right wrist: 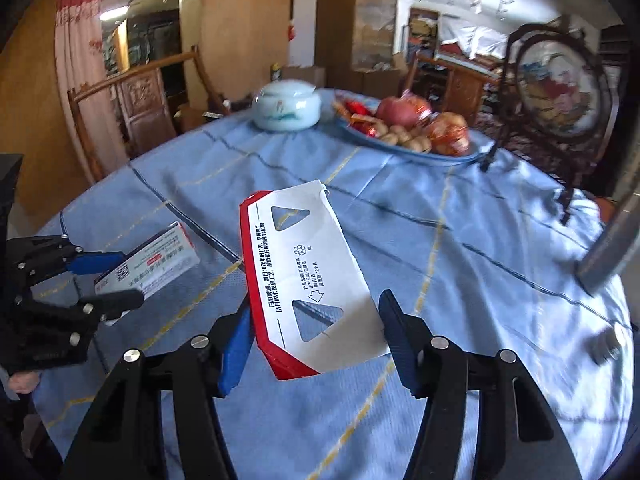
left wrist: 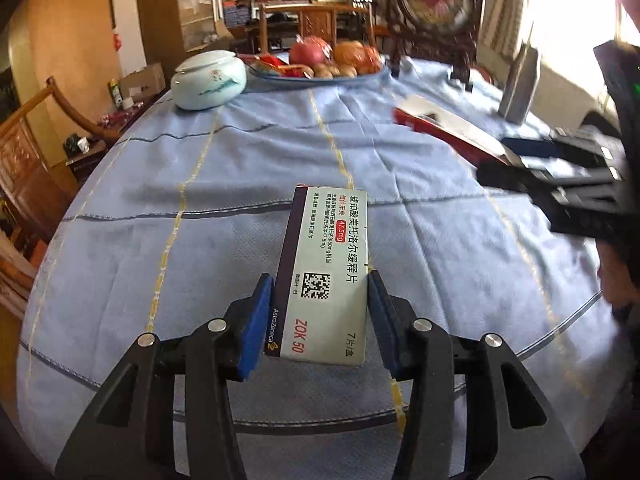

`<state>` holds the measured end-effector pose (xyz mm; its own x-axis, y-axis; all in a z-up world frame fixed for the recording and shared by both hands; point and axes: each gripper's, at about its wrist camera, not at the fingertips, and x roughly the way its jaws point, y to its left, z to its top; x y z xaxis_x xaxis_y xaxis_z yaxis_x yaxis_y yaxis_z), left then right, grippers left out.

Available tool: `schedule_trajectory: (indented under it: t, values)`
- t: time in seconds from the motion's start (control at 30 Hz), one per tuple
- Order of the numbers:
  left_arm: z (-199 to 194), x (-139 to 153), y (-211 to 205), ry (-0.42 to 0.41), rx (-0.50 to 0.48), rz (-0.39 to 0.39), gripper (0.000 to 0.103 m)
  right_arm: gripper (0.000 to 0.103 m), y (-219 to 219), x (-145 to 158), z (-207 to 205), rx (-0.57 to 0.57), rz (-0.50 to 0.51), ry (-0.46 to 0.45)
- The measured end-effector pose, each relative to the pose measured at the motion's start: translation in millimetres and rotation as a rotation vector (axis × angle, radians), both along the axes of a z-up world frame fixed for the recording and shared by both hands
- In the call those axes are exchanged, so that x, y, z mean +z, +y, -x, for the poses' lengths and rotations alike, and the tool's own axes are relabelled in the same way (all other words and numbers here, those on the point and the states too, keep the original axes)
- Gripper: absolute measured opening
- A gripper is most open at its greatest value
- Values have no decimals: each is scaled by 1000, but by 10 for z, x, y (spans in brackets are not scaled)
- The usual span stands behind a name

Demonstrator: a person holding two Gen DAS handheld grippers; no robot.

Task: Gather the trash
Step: 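Grasp the red-and-white paper box with the right gripper while the left holds the medicine box, then carry the medicine box and paper box over the red wastebasket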

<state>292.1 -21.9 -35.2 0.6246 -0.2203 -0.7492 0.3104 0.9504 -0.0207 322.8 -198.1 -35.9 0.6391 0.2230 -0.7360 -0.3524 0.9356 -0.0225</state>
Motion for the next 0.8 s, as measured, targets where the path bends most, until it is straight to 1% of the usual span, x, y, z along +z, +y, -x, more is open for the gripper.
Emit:
schedule_trajectory:
  t: [0.07, 0.2, 0.37, 0.5, 0.67, 0.8]
  values:
    - [45, 52, 37, 2, 13, 26, 47, 60, -7, 100, 192, -34, 23, -47]
    - [252, 247, 73, -57, 37, 12, 48, 60, -30, 292, 531, -60, 19, -120]
    - [546, 461, 136, -100, 51, 20, 48, 60, -27, 520, 910, -84, -33, -177]
    - [812, 597, 235, -135, 69, 25, 48, 60, 43, 655, 1201, -105, -45, -240]
    - [1199, 704, 435, -174, 120, 33, 48, 60, 188, 769, 1618, -104, -67, -318]
    - [1558, 735, 641, -204, 187, 17, 48, 61, 318, 841, 1958, -71, -108, -364]
